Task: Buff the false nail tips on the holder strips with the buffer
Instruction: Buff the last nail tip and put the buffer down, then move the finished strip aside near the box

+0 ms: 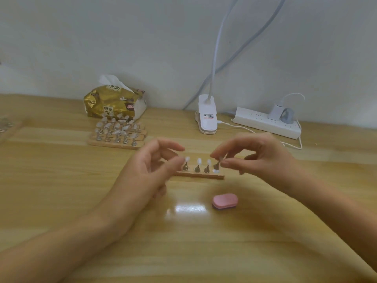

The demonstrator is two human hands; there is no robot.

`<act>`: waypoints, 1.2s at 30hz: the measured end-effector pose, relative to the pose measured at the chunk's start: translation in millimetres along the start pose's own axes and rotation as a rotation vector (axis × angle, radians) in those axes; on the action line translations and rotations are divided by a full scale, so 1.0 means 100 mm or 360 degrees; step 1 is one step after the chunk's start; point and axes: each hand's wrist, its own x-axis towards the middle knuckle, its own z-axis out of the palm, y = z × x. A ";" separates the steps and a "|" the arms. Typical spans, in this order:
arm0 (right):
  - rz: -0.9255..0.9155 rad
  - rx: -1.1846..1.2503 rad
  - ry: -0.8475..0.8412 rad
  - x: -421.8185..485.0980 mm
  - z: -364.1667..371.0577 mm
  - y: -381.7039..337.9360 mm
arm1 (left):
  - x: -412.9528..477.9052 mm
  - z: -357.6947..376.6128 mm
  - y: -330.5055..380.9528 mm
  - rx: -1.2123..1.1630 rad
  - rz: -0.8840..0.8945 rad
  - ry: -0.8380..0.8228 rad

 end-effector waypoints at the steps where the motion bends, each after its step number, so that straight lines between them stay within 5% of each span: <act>1: 0.0041 -0.0097 0.0047 0.01 -0.04 0.04 | 0.05 -0.07 0.03 0.0064 0.0029 0.0034; 6: 0.0111 -0.0341 0.0084 0.05 0.03 0.16 | 0.25 -0.34 -0.04 0.1212 0.0155 -0.0029; 10: 0.0150 -0.0328 0.0100 0.09 0.07 0.19 | 0.28 -0.36 -0.17 0.1713 0.0209 -0.0149; 36: 0.0047 -0.0300 0.0055 0.03 0.16 0.39 | 0.33 -0.39 -0.26 0.1435 0.0452 -0.0076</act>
